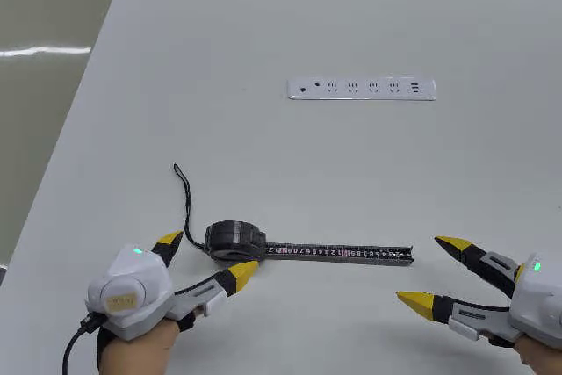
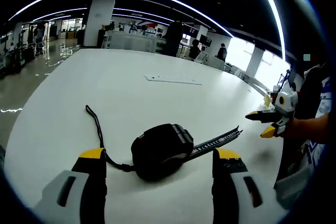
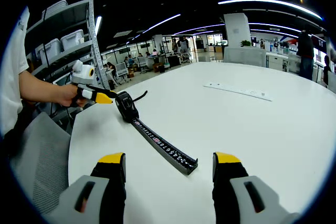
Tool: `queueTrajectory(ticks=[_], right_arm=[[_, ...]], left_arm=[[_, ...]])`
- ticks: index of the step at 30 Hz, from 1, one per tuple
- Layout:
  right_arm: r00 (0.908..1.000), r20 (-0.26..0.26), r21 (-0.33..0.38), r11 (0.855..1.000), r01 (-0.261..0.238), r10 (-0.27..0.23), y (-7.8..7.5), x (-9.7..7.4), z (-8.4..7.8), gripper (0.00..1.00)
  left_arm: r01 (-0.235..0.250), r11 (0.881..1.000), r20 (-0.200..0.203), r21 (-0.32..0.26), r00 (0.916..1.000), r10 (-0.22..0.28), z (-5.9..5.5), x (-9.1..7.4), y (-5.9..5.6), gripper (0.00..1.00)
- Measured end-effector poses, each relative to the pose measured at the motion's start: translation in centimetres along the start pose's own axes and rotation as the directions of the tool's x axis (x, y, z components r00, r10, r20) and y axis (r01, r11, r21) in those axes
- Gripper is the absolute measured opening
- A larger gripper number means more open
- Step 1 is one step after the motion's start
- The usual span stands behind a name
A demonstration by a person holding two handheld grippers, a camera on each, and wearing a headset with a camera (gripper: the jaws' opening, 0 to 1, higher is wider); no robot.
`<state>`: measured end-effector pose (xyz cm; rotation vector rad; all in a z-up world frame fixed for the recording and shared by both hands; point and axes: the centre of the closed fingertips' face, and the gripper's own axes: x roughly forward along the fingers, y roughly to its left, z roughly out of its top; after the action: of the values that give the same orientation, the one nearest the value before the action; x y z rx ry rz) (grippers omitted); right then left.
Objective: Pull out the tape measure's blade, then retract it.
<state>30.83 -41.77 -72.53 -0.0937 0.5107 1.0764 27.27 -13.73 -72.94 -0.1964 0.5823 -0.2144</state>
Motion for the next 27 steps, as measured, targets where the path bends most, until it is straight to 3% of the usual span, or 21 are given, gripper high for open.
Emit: queueTrajectory(ticks=[9, 14, 16, 18, 27], right_arm=[[1.0000, -0.001, 0.005, 1.000, -0.003, 0.003, -0.2, 0.4, -0.2, 0.67], [1.0000, -0.006, 0.010, 1.000, -0.006, 0.006, -0.2, 0.6, -0.6, 0.67], [0.9999, -0.011, 0.011, 1.000, -0.008, 0.008, -0.2, 0.7, -0.7, 0.67], [0.9999, -0.011, 0.013, 1.000, -0.008, 0.008, -0.3, 0.8, -0.7, 0.67], [0.9997, -0.018, 0.014, 1.000, -0.017, 0.017, -0.4, 1.0, -1.0, 0.67]], left_arm=[[-0.056, 0.998, -0.005, -0.031, 0.9984, 0.055, -0.2, 0.3, 0.3, 0.84], [-0.066, 0.997, -0.009, -0.041, 0.9978, 0.066, -0.2, 0.6, 0.0, 0.85], [-0.080, 0.997, -0.002, -0.021, 0.9968, 0.079, 0.0, 0.8, -0.3, 0.86], [-0.074, 0.996, -0.004, -0.046, 0.9973, 0.074, -0.1, 1.0, -0.5, 0.85], [-0.128, 0.989, -0.015, -0.074, 0.9917, 0.127, -0.3, 1.1, 0.0, 0.85]])
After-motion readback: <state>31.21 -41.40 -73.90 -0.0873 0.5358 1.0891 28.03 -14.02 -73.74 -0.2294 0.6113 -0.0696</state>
